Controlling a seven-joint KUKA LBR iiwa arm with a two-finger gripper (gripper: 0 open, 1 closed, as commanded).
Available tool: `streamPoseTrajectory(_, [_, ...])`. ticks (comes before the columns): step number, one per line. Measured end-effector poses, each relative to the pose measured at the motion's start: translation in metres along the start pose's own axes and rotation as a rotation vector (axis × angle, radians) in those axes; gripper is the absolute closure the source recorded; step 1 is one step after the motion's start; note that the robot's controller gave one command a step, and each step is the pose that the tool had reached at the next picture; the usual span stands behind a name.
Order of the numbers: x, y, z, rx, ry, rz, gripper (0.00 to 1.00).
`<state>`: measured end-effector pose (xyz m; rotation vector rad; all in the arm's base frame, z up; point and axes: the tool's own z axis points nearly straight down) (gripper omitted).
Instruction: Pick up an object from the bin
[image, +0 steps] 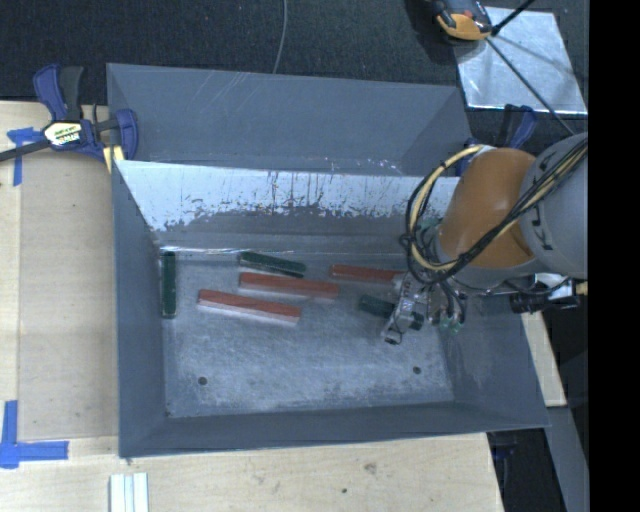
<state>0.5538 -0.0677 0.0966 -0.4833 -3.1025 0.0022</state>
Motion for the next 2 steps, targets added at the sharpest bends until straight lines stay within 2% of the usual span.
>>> streamPoseTrajectory(1, [0.006, 0.01, -0.017, -0.002, -0.006, 0.034, 1.0])
streamPoseTrajectory(2, [0.014, -0.011, -0.137, -0.002, -0.005, -0.192, 1.0])
